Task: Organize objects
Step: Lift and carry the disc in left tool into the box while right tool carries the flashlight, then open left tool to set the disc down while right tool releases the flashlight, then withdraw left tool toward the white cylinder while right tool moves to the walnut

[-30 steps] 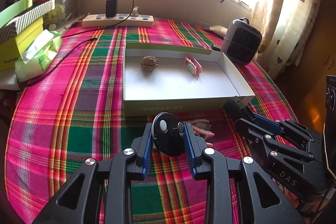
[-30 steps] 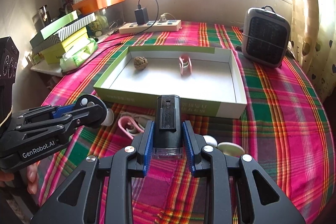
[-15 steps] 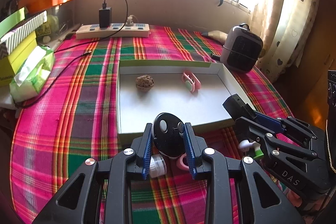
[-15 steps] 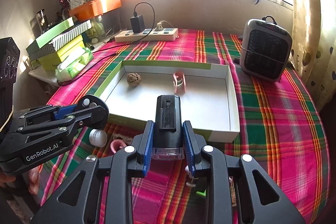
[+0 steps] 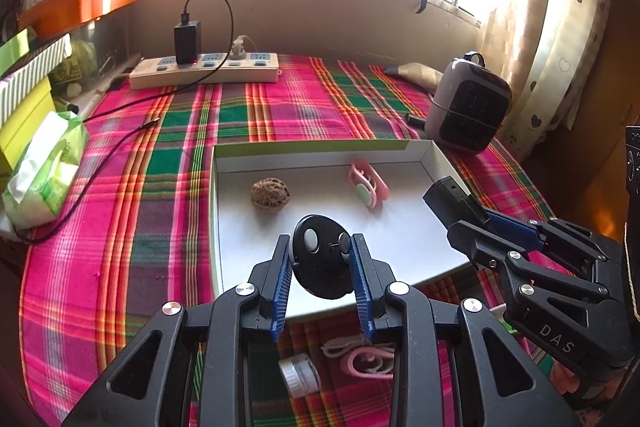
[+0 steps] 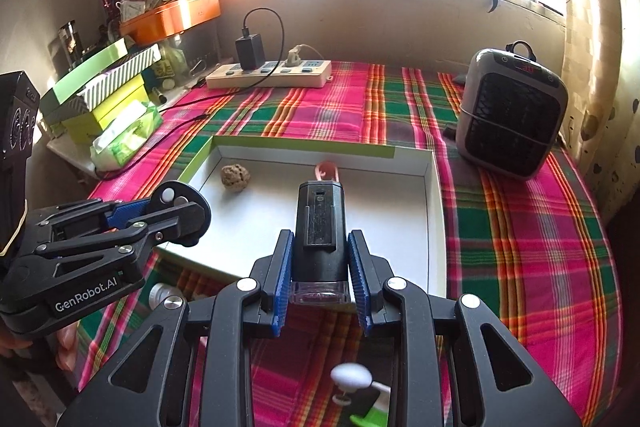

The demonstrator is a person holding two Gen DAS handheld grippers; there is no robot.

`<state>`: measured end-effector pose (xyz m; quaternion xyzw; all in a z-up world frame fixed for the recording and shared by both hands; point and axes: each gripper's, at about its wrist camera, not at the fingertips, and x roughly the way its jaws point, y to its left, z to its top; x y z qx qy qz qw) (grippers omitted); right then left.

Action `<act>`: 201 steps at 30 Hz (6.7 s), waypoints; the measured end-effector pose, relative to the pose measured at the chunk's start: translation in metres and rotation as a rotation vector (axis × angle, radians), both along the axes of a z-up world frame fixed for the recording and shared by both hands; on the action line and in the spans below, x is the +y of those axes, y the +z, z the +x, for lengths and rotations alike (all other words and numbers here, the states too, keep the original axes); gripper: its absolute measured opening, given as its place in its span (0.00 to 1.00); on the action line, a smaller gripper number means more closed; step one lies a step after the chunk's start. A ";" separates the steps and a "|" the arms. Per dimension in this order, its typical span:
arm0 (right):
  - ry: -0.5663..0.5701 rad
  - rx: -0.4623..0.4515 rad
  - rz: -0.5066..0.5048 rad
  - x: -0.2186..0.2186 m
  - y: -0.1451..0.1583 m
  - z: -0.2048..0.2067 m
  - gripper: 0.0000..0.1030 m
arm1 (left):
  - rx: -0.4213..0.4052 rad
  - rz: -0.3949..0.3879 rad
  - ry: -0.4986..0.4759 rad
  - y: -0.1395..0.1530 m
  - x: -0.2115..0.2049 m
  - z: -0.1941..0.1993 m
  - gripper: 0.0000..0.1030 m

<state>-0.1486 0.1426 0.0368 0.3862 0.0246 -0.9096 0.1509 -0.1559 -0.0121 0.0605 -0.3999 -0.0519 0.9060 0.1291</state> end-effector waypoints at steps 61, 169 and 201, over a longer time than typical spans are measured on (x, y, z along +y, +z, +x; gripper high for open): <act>-0.039 -0.180 0.030 0.011 -0.044 -0.102 0.28 | -0.119 -0.102 -0.073 -0.040 0.040 -0.106 0.26; -0.186 0.000 -0.045 0.067 -0.026 0.087 0.46 | -0.046 0.070 0.036 -0.043 -0.034 0.064 0.42; -0.204 -0.038 0.028 0.085 -0.043 0.091 0.54 | -0.043 0.026 0.023 -0.053 -0.025 0.053 0.42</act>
